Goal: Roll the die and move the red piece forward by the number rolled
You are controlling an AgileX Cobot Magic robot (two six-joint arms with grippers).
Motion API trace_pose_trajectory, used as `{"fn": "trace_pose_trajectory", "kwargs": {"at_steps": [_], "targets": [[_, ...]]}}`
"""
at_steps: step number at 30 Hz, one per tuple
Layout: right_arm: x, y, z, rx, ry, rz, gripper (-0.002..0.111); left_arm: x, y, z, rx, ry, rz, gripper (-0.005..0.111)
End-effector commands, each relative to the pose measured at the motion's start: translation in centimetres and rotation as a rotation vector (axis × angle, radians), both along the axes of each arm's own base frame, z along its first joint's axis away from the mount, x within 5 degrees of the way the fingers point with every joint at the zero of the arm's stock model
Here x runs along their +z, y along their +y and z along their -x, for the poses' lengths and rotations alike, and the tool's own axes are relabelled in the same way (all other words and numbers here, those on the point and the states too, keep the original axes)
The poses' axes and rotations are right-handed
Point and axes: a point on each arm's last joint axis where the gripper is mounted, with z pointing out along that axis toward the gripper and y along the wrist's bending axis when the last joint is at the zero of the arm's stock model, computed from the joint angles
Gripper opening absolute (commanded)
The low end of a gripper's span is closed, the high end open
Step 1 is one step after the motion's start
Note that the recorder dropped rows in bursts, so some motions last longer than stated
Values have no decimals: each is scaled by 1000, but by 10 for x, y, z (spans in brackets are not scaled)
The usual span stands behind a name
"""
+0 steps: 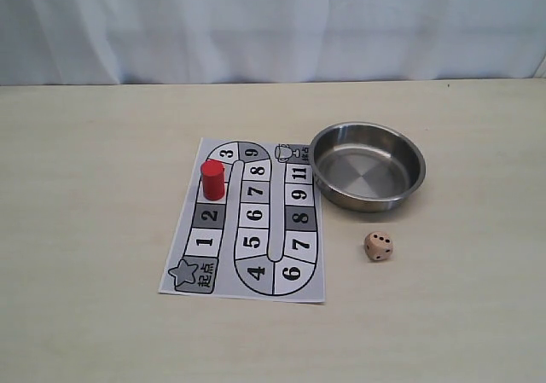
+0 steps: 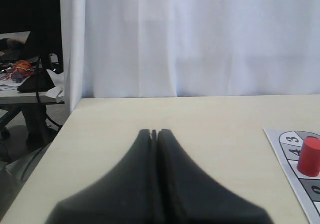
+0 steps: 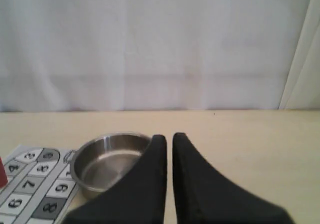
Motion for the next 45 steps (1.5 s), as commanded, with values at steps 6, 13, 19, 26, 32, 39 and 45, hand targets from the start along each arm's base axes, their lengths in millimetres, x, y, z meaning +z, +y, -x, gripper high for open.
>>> {"fn": "trace_pose_trajectory", "kwargs": {"at_steps": [6,13,19,26,32,39,45], "targets": [[25,-1,3,-15,-294,47,4,3,0,0,-1,-18,3,0],[-3,0,-6,-21,-259,105,4,3,0,0,-1,-18,3,0],[-31,0,-11,-16,-176,108,4,3,0,0,-1,-18,3,0],[-39,0,-12,-9,-86,63,4,3,0,0,-1,-18,3,0],[-43,0,-12,-5,-36,93,4,3,0,0,-1,-18,3,0],[-44,0,-12,-4,-35,121,4,3,0,0,-1,-18,3,0],[-44,0,-12,-4,-35,121,4,3,0,0,-1,-18,3,0]]}}
